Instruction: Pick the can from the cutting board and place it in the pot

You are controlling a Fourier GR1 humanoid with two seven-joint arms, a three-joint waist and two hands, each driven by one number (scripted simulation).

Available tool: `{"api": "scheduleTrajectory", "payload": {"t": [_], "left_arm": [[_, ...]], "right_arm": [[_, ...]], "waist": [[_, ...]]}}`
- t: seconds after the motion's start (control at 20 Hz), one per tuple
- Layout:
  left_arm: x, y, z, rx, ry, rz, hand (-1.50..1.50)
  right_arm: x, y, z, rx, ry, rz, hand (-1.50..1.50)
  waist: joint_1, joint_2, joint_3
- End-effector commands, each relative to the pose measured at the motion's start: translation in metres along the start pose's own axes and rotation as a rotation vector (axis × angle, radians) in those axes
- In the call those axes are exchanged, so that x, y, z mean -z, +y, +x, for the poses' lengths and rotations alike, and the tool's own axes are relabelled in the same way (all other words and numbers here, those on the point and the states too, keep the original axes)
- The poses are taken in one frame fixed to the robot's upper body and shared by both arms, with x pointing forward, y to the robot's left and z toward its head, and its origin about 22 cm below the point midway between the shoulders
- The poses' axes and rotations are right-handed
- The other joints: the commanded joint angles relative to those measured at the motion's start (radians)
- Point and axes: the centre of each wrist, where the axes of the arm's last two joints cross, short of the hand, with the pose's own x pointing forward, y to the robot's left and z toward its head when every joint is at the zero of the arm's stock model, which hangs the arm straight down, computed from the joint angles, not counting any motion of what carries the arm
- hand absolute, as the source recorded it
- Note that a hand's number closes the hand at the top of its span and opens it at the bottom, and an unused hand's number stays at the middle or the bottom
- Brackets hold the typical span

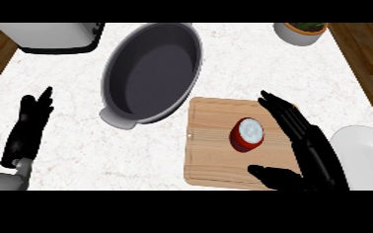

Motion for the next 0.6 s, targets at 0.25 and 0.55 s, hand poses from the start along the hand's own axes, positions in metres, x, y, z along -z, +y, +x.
{"api": "scheduleTrajectory", "payload": {"t": [0.25, 0.55], "left_arm": [[-0.002, -0.005, 0.0, 0.014, 0.0, -0.003, 0.0], [0.003, 0.012, 0.015, 0.015, -0.045, -0.01, 0.0]], "right_arm": [[0.002, -0.04, 0.044, -0.354, 0.202, 0.33, -1.5], [0.01, -0.036, 0.08, -0.374, 0.301, 0.549, -1.5]], "waist": [[0.011, 0.004, -0.001], [0.023, 0.006, 0.001]]}}
